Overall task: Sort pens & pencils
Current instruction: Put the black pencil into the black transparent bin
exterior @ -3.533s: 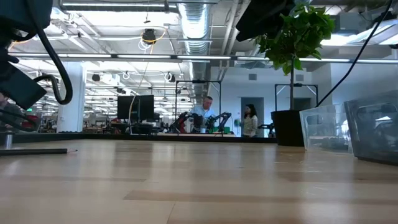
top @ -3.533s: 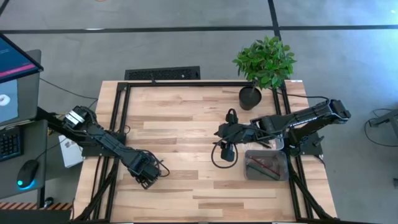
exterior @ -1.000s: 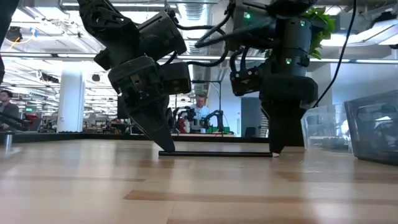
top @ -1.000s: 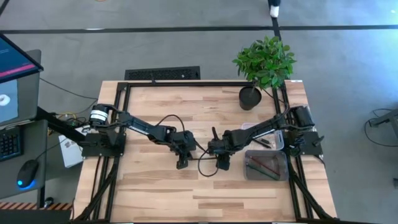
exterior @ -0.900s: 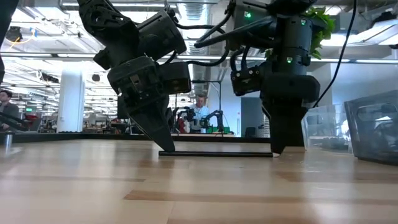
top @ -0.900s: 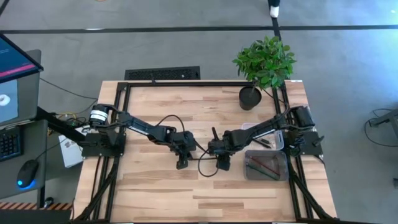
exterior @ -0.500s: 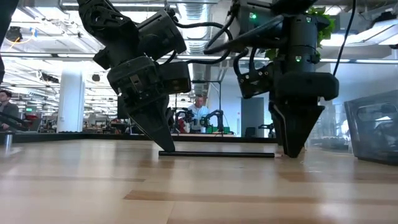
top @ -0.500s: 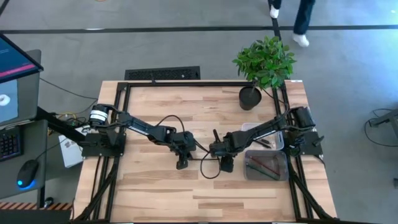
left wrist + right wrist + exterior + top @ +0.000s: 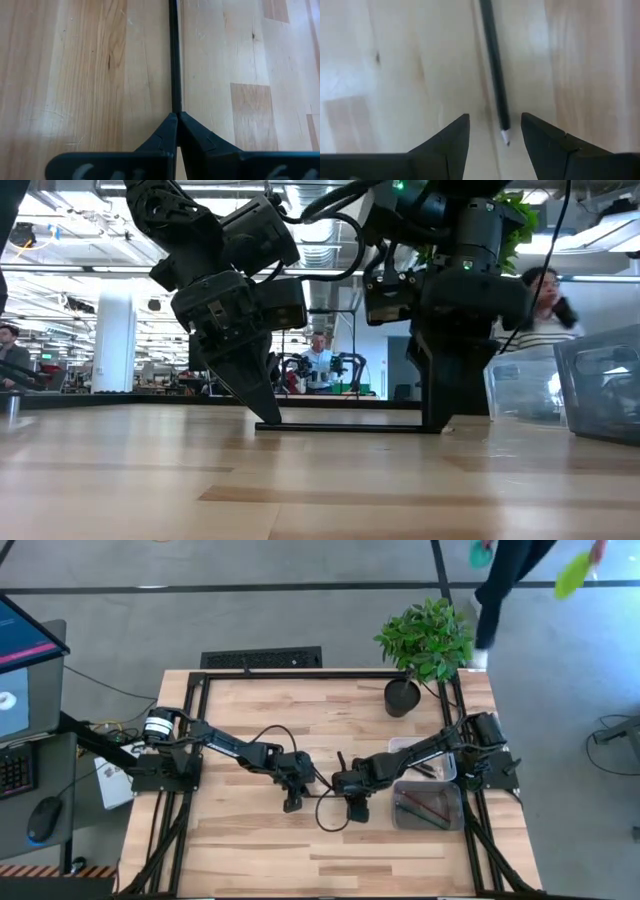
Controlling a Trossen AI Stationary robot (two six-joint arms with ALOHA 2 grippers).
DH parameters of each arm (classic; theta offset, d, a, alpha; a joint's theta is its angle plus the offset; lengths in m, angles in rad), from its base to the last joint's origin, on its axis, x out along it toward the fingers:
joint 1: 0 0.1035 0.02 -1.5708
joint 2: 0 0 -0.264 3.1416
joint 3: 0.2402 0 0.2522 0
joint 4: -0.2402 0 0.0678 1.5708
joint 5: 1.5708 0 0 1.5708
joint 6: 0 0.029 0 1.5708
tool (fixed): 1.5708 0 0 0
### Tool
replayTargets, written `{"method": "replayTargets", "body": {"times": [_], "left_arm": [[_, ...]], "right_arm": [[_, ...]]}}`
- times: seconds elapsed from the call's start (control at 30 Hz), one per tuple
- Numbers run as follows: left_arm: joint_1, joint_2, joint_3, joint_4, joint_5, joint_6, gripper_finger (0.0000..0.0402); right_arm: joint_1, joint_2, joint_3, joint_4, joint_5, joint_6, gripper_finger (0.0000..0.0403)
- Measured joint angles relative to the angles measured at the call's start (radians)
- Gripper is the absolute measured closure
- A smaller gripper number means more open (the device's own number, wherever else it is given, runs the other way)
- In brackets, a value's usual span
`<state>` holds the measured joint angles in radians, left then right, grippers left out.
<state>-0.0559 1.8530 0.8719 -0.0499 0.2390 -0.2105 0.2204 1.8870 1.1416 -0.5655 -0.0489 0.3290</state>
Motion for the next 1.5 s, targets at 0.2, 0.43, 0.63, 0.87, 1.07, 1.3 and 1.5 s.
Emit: {"method": "replayTargets", "body": {"times": [0.2,0.43,0.63,0.87,1.07,1.3,1.5], "left_arm": [[0.000,0.000,0.000,0.011,-0.016,0.002,0.0401],[0.000,0.003,-0.003,0.045,-0.019,0.006,0.0401],[0.001,0.003,-0.003,0.047,-0.019,-0.005,0.0401],[0.011,0.004,-0.003,0.049,-0.015,-0.007,0.0401],[0.013,0.004,-0.003,0.049,-0.012,-0.005,0.0401],[0.013,0.004,-0.003,0.050,-0.009,-0.003,0.0401],[0.013,0.004,-0.003,0.052,-0.008,-0.003,0.0401]], "right_arm": [[0.000,0.000,0.000,-0.006,-0.034,0.001,0.0228],[0.000,0.000,0.000,-0.016,-0.033,0.003,0.0265],[0.000,0.000,0.001,-0.099,-0.033,0.003,0.0279],[-0.005,0.001,0.001,-0.103,-0.030,0.021,0.0280],[-0.014,0.059,0.010,-0.112,-0.032,0.037,0.0282],[-0.014,0.052,0.007,-0.110,0.028,0.031,0.0283],[-0.017,0.049,0.010,-0.106,0.038,0.019,0.0305]]}}
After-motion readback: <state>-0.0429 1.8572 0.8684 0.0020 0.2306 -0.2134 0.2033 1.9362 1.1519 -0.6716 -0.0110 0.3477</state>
